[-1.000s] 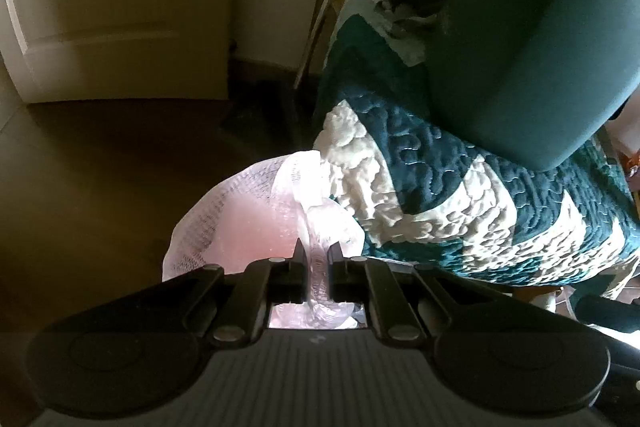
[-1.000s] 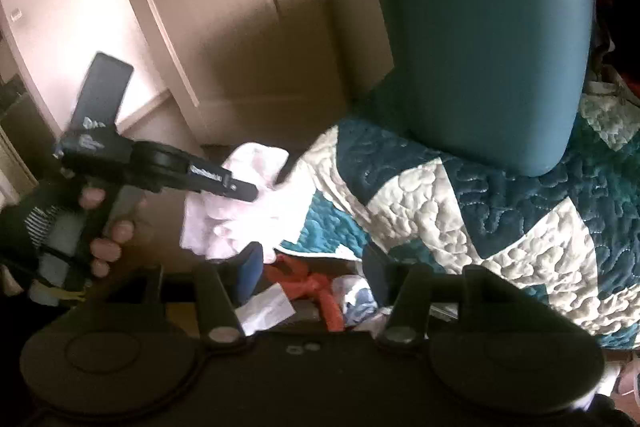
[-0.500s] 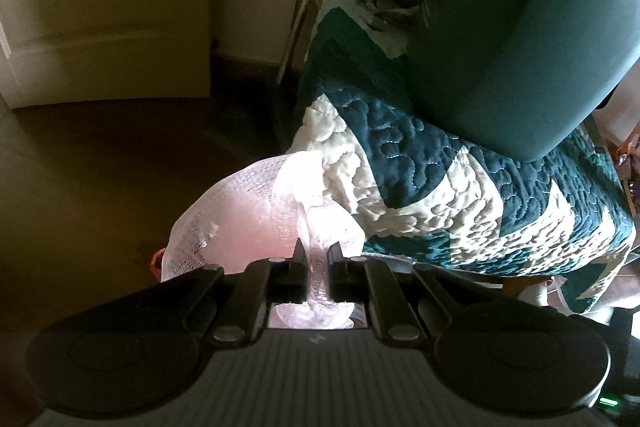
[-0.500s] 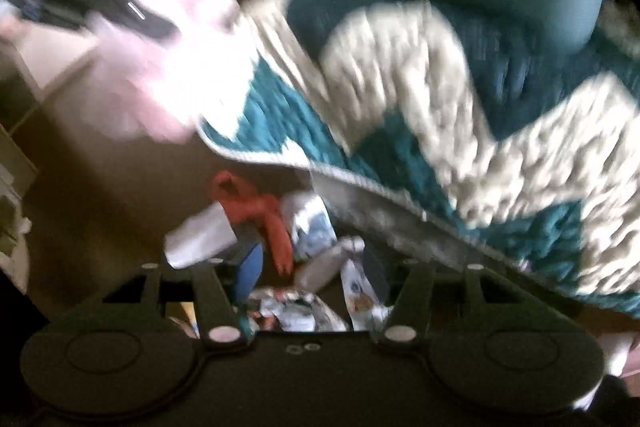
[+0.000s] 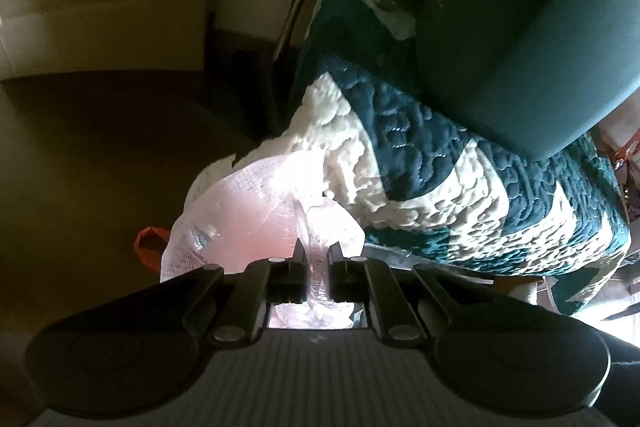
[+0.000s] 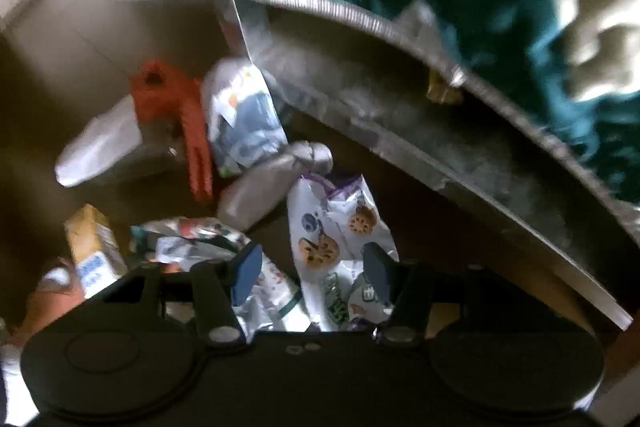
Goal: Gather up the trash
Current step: 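Hold the pink mesh bag in the left gripper while the right gripper grasps a cookie snack wrapper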
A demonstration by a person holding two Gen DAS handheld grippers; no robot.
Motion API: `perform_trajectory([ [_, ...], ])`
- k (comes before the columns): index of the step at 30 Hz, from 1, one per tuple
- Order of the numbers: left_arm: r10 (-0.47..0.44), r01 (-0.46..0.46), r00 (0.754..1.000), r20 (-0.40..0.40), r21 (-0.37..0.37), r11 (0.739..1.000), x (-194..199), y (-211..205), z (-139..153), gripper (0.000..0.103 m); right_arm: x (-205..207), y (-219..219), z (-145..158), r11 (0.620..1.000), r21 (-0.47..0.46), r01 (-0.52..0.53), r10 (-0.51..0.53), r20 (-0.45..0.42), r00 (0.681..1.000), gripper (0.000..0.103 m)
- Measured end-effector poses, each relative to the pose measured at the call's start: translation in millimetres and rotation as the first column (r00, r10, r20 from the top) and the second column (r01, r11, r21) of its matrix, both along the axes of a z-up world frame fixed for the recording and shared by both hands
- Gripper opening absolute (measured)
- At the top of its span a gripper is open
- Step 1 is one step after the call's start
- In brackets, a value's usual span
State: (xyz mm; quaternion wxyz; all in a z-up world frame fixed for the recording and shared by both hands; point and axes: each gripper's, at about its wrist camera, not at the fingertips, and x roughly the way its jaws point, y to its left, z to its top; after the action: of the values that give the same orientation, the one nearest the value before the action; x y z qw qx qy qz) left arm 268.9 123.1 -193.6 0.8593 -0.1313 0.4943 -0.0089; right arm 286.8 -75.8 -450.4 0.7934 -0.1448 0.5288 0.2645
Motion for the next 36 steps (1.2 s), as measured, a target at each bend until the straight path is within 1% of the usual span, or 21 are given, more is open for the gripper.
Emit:
perform_trajectory([
  [5, 0.014, -0.015, 1.0, -0.028, -0.015, 1.0, 4.8, 3.7, -9.6, 0.008, 30.4, 8.2, -24.7, 0.999, -0.001, 0.037, -0.037, -0.003, 0.999, 0.056],
  [7, 0.017, -0.018, 0.999, -0.034, -0.02, 1.0, 6.5, 4.8, -12.2, 0.008, 35.0, 15.3, -35.3, 1.0, -0.009, 0.03, -0.03, -0.014, 0.999, 0.056],
  [10, 0.022, -0.024, 0.999, -0.048, -0.028, 0.999, 8.7, 6.7, -17.2, 0.008, 35.9, 25.7, -47.6, 0.999, -0.021, 0.028, -0.028, -0.009, 1.0, 0.056],
  [13, 0.025, -0.027, 0.998, -0.059, -0.03, 0.999, 10.3, 8.9, -22.0, 0.008, 42.6, 31.3, -54.8, 0.996, -0.046, 0.082, -0.081, 0.03, 0.996, 0.056],
  [14, 0.029, -0.031, 0.997, -0.065, -0.036, 0.999, 10.7, 10.4, -23.6, 0.008, 46.3, 31.3, -56.7, 0.994, -0.043, 0.102, -0.1, 0.031, 0.994, 0.056],
  [17, 0.031, -0.034, 0.997, -0.072, -0.046, 0.998, 11.6, 13.1, -26.5, 0.008, 56.4, 29.6, -57.7, 0.986, -0.005, 0.169, -0.169, 0.019, 0.985, 0.056],
  [19, 0.03, -0.034, 0.997, -0.074, -0.056, 0.998, 12.2, 14.6, -27.7, 0.008, 61.1, 26.4, -55.9, 0.972, 0.037, 0.232, -0.232, -0.003, 0.973, 0.056],
  [21, 0.031, -0.036, 0.997, -0.076, -0.062, 0.997, 12.9, 15.4, -28.8, 0.008, 65.4, 23.1, -55.9, 0.948, 0.057, 0.312, -0.311, -0.027, 0.95, 0.056],
  [24, 0.031, -0.037, 0.996, -0.079, -0.071, 0.997, 13.3, 16.1, -30.1, 0.008, 73.2, 21.2, -60.7, 0.905, 0.034, 0.424, -0.422, -0.061, 0.905, 0.056],
  [26, 0.03, -0.036, 0.996, -0.081, -0.076, 0.996, 13.4, 16.7, -30.7, 0.008, 76.1, 23.1, -63.1, 0.869, 0.017, 0.495, -0.492, -0.074, 0.867, 0.056],
  [28, 0.032, -0.039, 0.996, -0.083, -0.079, 0.996, 13.3, 17.8, -31.1, 0.008, 79.5, 23.0, -65.9, 0.823, 0.004, 0.568, -0.565, -0.102, 0.819, 0.056],
  [30, 0.034, -0.041, 0.996, -0.087, -0.085, 0.995, 13.6, 18.6, -31.7, 0.008, 81.8, 25.9, -71.0, 0.8, -0.018, 0.6, -0.596, -0.144, 0.79, 0.056],
  [32, 0.032, -0.04, 0.995, -0.09, -0.088, 0.995, 14.3, 18.2, -32.6, 0.008, 86.0, 28.8, -75.5, 0.783, -0.065, 0.619, -0.621, -0.156, 0.768, 0.056],
  [34, 0.032, -0.04, 0.995, -0.094, -0.091, 0.995, 14.8, 17.9, -33.3, 0.008, 90.6, 26.3, -80.1, 0.745, -0.098, 0.66, -0.666, -0.179, 0.724, 0.056],
  [35, 0.031, -0.04, 0.995, -0.094, -0.092, 0.995, 15.0, 17.9, -33.5, 0.008, 92.1, 23.9, -82.4, 0.733, -0.102, 0.673, -0.677, -0.198, 0.708, 0.054],
  [36, 0.032, -0.04, 0.995, -0.094, -0.092, 0.995, 15.0, 17.9, -33.5, 0.008, 92.6, 22.8, -83.3, 0.73, -0.104, 0.675, -0.68, -0.202, 0.704, 0.052],
])
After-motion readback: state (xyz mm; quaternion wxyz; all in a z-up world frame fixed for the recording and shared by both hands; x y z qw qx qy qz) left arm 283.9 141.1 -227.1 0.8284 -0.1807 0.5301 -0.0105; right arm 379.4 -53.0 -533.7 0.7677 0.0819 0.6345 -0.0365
